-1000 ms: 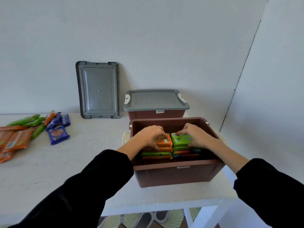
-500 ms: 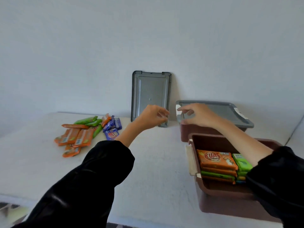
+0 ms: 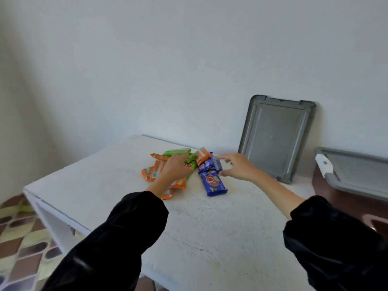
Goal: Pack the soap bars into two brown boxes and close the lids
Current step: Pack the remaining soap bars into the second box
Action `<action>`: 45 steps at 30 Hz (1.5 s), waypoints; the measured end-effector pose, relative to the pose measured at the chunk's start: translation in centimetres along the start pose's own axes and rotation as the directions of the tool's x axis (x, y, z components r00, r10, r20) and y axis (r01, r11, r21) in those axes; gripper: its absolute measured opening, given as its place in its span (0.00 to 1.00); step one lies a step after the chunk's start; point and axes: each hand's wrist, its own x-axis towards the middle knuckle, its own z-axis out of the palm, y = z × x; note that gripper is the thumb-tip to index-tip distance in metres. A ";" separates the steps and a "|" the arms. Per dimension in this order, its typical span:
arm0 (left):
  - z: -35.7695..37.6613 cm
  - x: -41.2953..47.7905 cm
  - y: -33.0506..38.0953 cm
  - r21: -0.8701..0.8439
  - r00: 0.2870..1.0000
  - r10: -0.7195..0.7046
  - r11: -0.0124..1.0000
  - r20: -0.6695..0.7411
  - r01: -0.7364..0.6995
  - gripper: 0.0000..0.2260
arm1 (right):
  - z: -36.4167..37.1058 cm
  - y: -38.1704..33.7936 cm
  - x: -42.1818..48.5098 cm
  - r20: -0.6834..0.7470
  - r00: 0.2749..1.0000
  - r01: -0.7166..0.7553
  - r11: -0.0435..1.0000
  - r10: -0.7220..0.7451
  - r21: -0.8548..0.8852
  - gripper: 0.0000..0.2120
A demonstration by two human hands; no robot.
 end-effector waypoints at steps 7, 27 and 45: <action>4.8 2.2 -4.0 0.100 0.975 -0.218 0.972 0.043 0.213 0.36 | 7.3 1.5 4.1 0.101 0.988 -0.108 0.990 0.118 -0.095 0.29; 7.1 2.5 -2.5 0.305 0.995 -0.049 0.952 0.090 0.019 0.26 | 9.3 0.9 5.3 0.204 0.942 -0.201 0.934 0.267 -0.294 0.36; 0.9 -0.7 9.4 0.109 0.953 0.264 0.954 0.148 -0.281 0.30 | -8.5 4.9 -4.5 0.044 0.972 -0.215 0.948 0.231 -0.234 0.36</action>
